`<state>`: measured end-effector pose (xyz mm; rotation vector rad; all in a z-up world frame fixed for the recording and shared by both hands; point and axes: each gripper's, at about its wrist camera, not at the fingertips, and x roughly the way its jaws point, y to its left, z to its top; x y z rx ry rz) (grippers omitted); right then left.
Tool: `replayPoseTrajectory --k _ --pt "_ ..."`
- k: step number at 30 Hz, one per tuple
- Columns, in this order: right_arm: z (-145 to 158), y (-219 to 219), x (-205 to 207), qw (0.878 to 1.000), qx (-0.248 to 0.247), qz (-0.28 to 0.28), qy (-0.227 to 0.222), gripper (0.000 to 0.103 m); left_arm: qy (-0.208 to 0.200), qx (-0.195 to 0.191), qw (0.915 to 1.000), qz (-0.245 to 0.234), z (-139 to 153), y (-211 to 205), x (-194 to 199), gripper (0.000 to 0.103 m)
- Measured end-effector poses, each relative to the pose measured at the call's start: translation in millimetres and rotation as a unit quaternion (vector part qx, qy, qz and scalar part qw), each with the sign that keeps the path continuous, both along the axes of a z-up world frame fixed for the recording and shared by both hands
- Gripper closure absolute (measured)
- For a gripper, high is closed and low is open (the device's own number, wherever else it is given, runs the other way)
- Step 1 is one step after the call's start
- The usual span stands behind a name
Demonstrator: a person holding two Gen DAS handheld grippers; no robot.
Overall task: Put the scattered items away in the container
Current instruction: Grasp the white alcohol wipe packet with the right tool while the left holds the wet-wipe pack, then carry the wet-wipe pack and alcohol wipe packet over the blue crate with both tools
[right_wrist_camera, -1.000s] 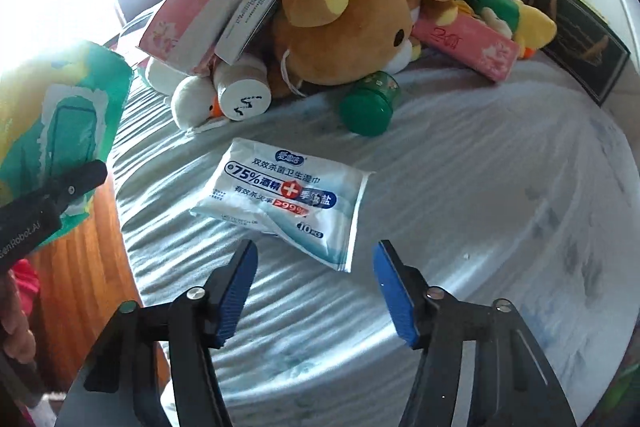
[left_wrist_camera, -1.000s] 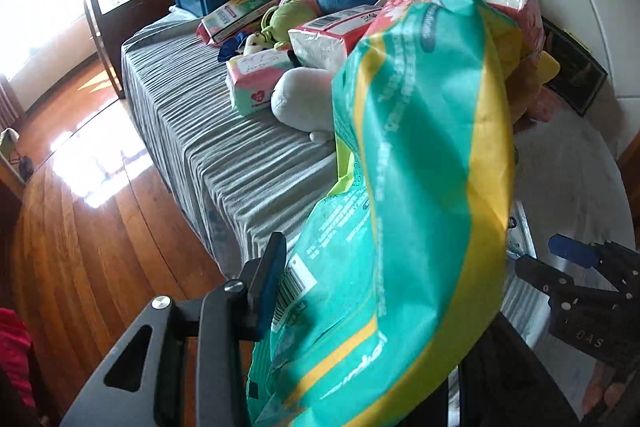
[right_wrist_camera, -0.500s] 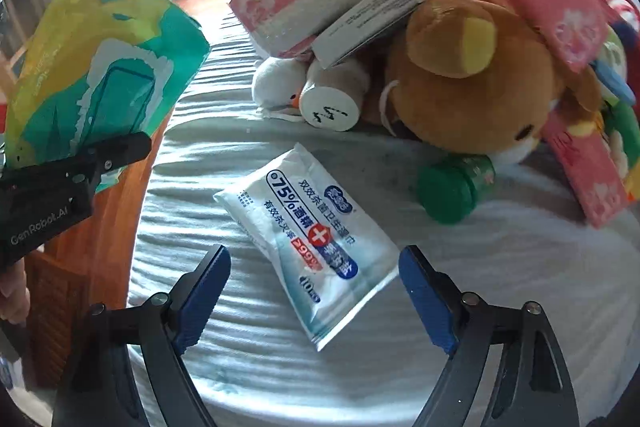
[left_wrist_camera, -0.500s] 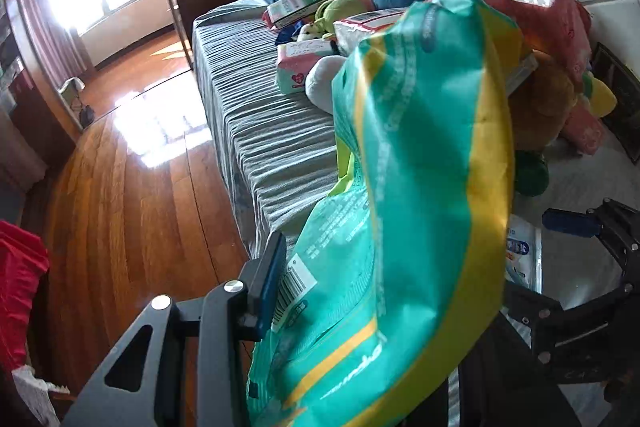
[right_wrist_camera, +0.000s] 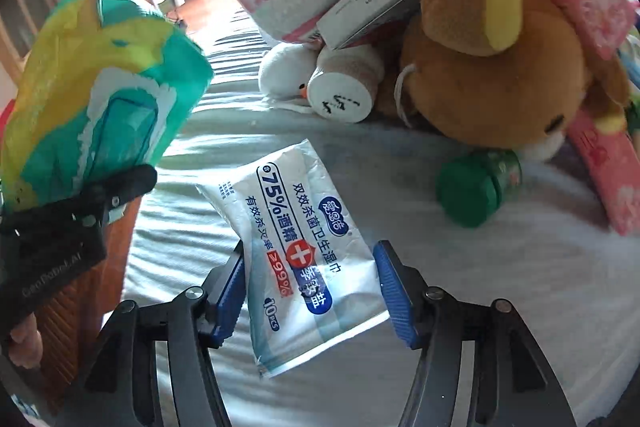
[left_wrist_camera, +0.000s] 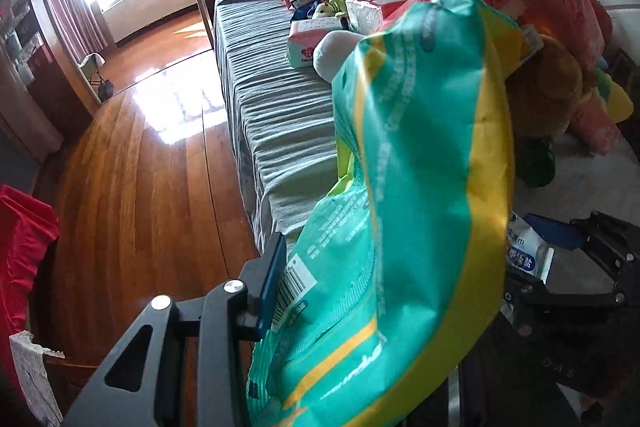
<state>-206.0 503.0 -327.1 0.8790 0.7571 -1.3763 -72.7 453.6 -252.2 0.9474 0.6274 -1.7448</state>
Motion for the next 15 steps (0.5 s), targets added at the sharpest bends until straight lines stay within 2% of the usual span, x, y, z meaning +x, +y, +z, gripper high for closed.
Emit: replayPoseTrajectory --k 2,7,12,15 --pt "14.9 8.4 11.3 1.0 -0.013 -0.015 -0.006 0.043 0.011 -0.015 0.9998 -0.01 15.7 0.7 11.0 0.066" --pt "71.5 19.3 55.6 0.996 -0.064 -0.051 0.023 0.043 0.051 -0.043 0.9971 -0.038 57.9 2.0 51.0 0.066" --pt "127.7 20.8 99.9 0.987 -0.113 -0.1 0.053 0.043 0.08 -0.081 0.9907 -0.075 104.8 -2.9 89.1 0.066" --pt "161.5 7.1 100.5 0.982 -0.134 -0.117 0.068 0.043 0.097 -0.098 0.9865 -0.088 127.3 -12.4 105.0 0.066"
